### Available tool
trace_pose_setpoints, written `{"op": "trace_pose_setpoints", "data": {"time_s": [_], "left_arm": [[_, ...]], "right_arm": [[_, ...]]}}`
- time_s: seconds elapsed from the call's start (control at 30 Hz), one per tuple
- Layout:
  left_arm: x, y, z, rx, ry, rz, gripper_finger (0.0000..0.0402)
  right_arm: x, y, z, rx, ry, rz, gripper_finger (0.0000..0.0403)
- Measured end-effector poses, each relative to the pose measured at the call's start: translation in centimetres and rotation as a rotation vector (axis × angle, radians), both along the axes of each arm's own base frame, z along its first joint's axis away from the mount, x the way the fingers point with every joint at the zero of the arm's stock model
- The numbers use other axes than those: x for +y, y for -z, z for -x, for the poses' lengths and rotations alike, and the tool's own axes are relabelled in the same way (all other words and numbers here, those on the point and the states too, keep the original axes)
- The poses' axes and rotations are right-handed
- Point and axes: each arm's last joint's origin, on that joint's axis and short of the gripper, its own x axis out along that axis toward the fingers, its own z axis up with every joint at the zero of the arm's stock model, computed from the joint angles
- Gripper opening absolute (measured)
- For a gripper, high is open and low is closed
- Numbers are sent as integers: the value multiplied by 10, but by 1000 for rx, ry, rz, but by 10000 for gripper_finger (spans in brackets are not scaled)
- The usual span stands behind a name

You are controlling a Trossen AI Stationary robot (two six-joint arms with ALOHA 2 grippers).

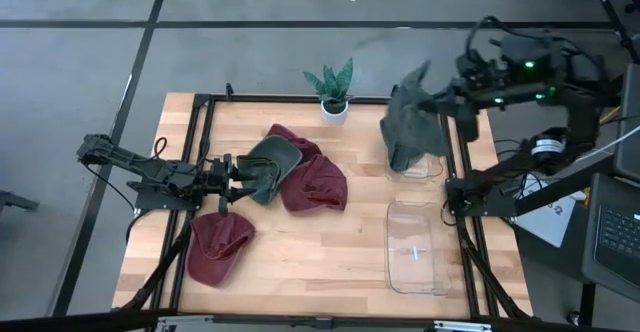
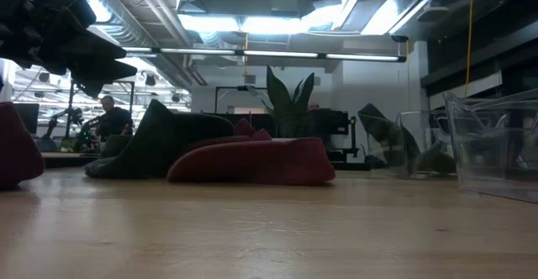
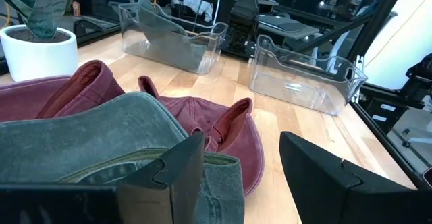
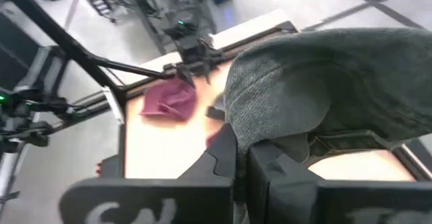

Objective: Pick & Place hat
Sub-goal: Put the right black cap into the top transparent bin

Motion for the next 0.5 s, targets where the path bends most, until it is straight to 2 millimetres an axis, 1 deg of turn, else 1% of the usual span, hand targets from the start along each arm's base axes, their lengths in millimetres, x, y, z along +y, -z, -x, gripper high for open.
{"op": "trace_pose_setpoints", "data": {"time_s": [0.17, 0.3, 0.5], "left_arm": [[0, 0, 0, 0, 0, 0, 191], [0, 0, 0, 0, 0, 0, 189], [0, 0, 0, 0, 0, 0, 191]], "right_arm": [[6, 2, 31, 36, 41, 33, 7], [10, 1, 51, 14, 57, 50, 7], [14, 7, 72, 3, 56, 54, 7]]}}
